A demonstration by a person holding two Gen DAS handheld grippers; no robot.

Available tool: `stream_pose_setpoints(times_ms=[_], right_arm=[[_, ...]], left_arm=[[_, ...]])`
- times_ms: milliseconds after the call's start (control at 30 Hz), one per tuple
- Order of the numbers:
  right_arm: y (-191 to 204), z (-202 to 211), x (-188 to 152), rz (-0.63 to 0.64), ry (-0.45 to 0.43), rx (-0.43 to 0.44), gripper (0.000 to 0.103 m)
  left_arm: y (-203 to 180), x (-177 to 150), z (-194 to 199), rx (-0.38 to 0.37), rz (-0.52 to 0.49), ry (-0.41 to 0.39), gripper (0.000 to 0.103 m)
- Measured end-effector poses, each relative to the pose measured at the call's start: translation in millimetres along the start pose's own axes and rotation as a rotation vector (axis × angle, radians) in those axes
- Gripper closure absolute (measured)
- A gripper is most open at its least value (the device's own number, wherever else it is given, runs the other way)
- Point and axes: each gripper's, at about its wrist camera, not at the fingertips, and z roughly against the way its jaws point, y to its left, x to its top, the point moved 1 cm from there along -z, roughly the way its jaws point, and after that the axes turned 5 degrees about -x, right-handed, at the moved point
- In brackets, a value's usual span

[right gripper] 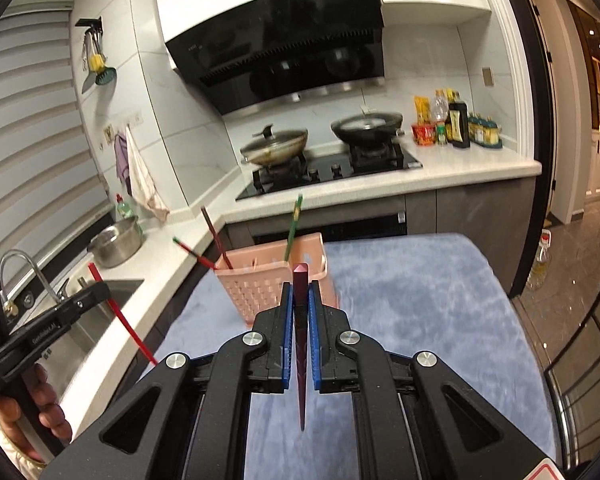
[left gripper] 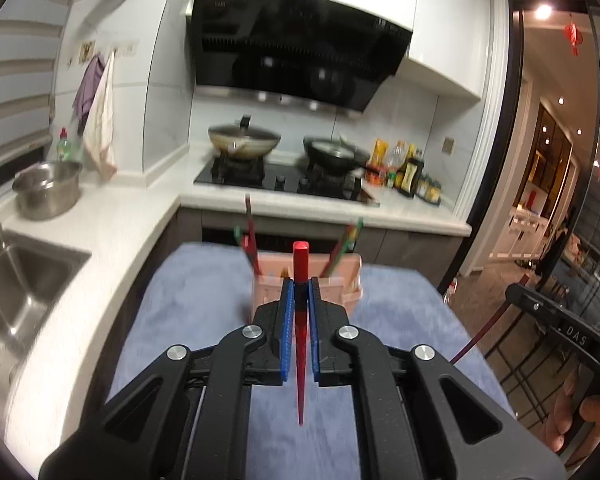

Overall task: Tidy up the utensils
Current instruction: 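Lower both chopsticks into the pink holder and open both tools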

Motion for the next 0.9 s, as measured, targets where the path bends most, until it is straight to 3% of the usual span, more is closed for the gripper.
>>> stream_pose_setpoints(times_ms=[367, 667, 900], right_arm=[[13.0, -31.7, 94.8, -0.048, -0.148, 0.101, 0.096], [30.3, -95.0, 145.1, -0.064, -0.196, 0.100, 0.096], [39.9, -149.7, 141.2, -0.069, -0.128, 0.093, 0.096]], left_arm=[[5.4, 87.1, -36.9, 0.041, -0.034, -0.170, 0.096], [32.0, 116.4, -95.1, 0.062, -0.001, -0.158, 0.096], [43.8, 110.2, -135.3, 0.073, 0.008, -0.112, 0.096]])
